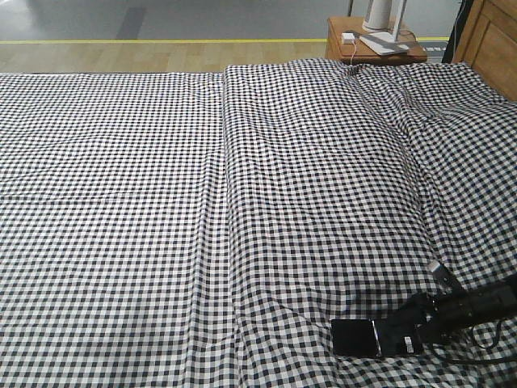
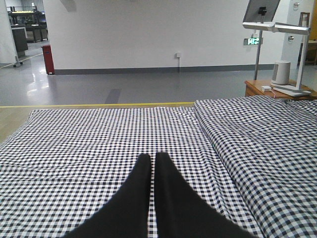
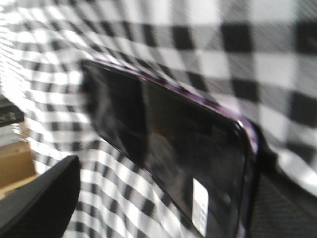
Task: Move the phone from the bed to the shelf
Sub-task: 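Close the right gripper on the phone's edge and lift it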
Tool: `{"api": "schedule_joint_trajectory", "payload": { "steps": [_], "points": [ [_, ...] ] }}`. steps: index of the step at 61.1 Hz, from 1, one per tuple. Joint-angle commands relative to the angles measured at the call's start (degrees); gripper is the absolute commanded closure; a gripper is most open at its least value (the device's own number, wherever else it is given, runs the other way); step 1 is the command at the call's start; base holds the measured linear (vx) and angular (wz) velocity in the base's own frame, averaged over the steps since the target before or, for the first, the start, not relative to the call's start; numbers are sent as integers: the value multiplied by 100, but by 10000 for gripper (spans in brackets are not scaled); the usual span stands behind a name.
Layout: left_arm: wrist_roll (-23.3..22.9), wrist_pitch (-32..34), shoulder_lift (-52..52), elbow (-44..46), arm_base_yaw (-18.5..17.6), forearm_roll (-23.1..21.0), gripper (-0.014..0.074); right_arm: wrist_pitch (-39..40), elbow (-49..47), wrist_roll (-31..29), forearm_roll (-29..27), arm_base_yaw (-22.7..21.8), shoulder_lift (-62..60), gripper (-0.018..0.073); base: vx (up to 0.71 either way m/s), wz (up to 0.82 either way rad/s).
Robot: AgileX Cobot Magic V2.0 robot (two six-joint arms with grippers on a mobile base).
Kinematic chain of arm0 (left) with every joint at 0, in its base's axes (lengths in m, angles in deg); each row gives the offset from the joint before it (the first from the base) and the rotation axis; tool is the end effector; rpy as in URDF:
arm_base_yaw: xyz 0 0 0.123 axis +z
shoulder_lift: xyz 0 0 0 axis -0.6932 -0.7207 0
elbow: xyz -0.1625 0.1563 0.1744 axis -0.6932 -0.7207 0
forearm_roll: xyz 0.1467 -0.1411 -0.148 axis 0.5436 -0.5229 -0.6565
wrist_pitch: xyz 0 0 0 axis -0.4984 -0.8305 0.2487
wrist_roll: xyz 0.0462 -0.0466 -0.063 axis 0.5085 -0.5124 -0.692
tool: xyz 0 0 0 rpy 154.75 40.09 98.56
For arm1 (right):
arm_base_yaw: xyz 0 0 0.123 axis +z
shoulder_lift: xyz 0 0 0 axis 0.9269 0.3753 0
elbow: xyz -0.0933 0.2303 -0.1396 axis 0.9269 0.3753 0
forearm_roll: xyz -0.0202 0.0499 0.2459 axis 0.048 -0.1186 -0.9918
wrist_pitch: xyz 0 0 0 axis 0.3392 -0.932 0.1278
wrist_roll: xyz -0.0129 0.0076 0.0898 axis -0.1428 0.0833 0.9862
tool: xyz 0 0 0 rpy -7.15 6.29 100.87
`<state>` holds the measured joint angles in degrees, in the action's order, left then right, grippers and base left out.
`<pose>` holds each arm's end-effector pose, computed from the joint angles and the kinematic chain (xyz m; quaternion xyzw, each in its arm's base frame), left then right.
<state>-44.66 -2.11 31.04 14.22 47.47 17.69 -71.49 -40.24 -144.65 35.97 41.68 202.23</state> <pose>0.0561 0.0033 0.1952 -0.0164 0.7118 0.0261 0.7017 0.3696 -0.1096 -0.1147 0.0197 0.8977 0.4402 0.0023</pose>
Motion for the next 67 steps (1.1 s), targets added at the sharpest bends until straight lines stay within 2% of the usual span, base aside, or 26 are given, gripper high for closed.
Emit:
{"api": "schedule_joint_trajectory", "payload": {
  "steps": [1, 16, 24, 33, 53, 67],
  "points": [
    [-50, 412, 41, 143, -36, -56, 595, -627, -63, -213, -444, 74, -317, -35, 0, 0],
    [-50, 412, 41, 143, -36, -56, 595, -600, -63, -351, -443, 282, -317, -30, 0, 0],
    [-50, 412, 41, 143, -36, -56, 595, -606, -63, -398, -443, 277, -317, 14, 0, 0],
    [-50, 412, 41, 143, -36, -56, 595, -633, -63, -398, -436, 266, -317, 138, 0, 0],
    [-50, 412, 41, 143, -36, -56, 595, -666, -63, -480, -416, 266, -317, 576, 0, 0],
    [-50, 412, 41, 143, -36, -56, 595, -816, -63, -547, -427, 266, -323, 568, 0, 0]
  ]
}}
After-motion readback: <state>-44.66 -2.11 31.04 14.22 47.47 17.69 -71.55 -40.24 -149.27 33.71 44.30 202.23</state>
